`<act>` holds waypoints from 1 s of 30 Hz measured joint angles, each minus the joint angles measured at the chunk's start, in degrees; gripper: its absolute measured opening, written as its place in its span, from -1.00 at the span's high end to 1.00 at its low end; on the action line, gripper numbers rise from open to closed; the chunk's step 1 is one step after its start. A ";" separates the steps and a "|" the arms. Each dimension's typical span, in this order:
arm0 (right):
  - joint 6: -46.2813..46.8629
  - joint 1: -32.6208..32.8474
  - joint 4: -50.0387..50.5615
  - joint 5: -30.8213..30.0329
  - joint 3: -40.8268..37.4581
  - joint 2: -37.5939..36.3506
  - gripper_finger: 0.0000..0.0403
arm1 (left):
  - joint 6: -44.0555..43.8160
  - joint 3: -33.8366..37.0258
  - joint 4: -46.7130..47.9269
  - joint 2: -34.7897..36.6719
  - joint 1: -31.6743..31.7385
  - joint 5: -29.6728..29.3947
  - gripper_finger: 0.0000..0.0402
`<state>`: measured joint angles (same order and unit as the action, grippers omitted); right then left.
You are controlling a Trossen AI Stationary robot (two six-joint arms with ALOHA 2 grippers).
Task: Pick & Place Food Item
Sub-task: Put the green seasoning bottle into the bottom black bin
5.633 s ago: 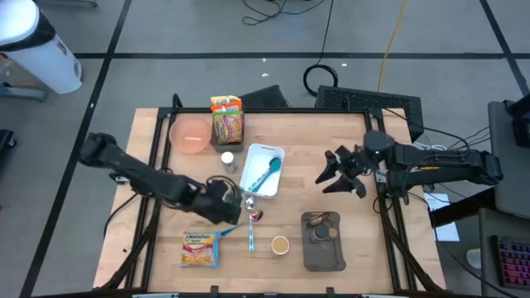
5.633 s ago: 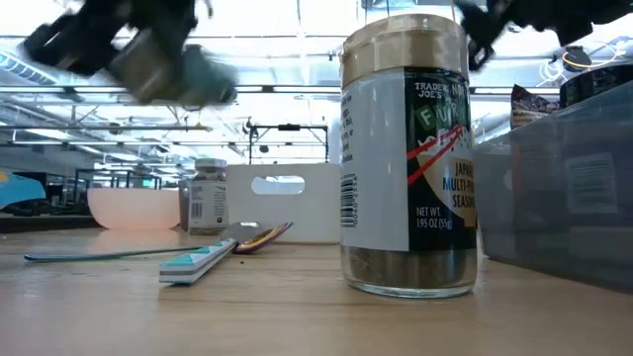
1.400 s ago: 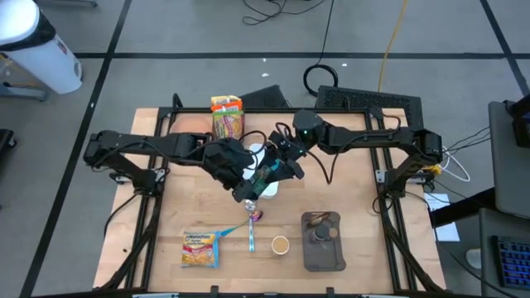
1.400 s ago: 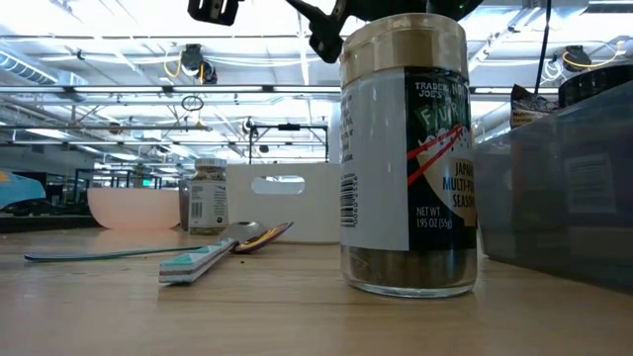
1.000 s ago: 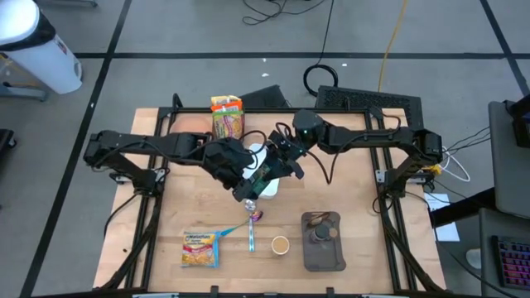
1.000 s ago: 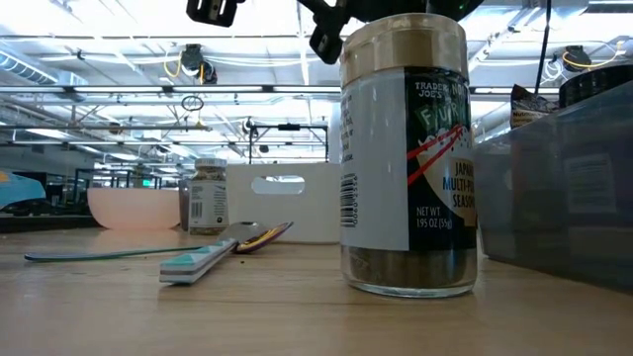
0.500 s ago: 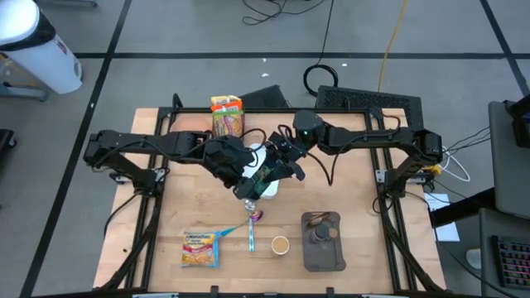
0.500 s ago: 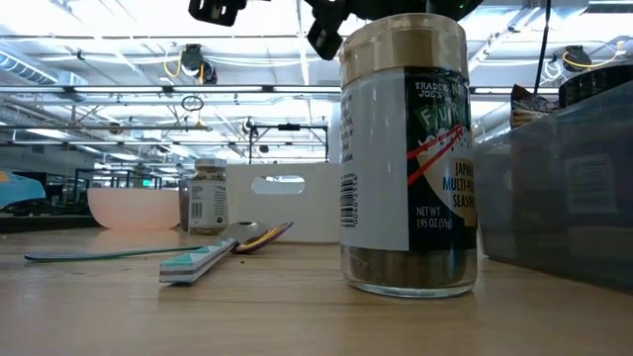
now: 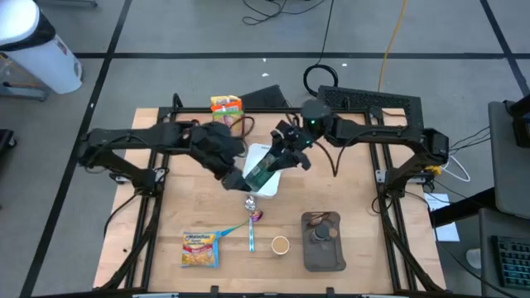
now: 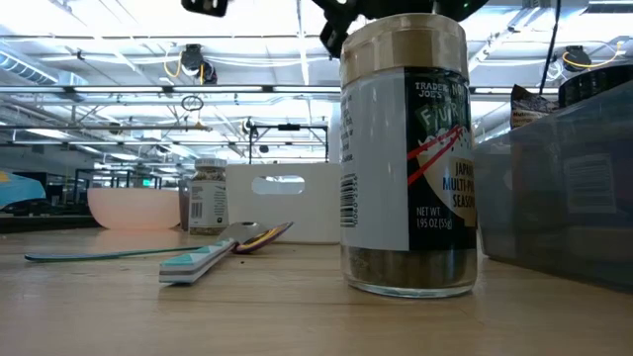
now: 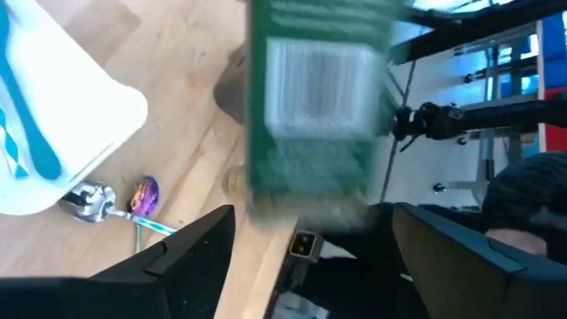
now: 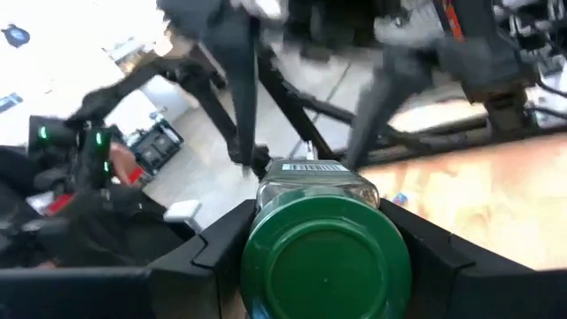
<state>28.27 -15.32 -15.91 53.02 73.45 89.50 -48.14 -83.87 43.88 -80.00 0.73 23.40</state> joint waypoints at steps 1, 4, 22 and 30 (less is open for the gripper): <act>-0.78 -0.14 1.64 0.28 -0.04 -1.04 0.07 | 0.34 -0.01 0.17 0.99 -0.02 -0.95 -0.52; -4.02 -0.11 6.00 -0.62 0.04 -4.46 0.07 | 1.16 -0.01 1.11 3.78 -0.04 -4.15 -0.46; -21.78 18.93 61.72 -36.07 12.58 -19.61 0.07 | 16.36 -0.07 4.84 10.43 -0.12 -22.91 -0.41; -15.10 29.86 68.05 -42.72 18.24 -14.72 0.07 | 21.93 0.02 6.82 9.63 0.01 -23.52 -0.41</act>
<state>13.17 14.55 52.14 10.30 91.69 74.78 -26.21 -83.85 50.70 -70.37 0.73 -0.12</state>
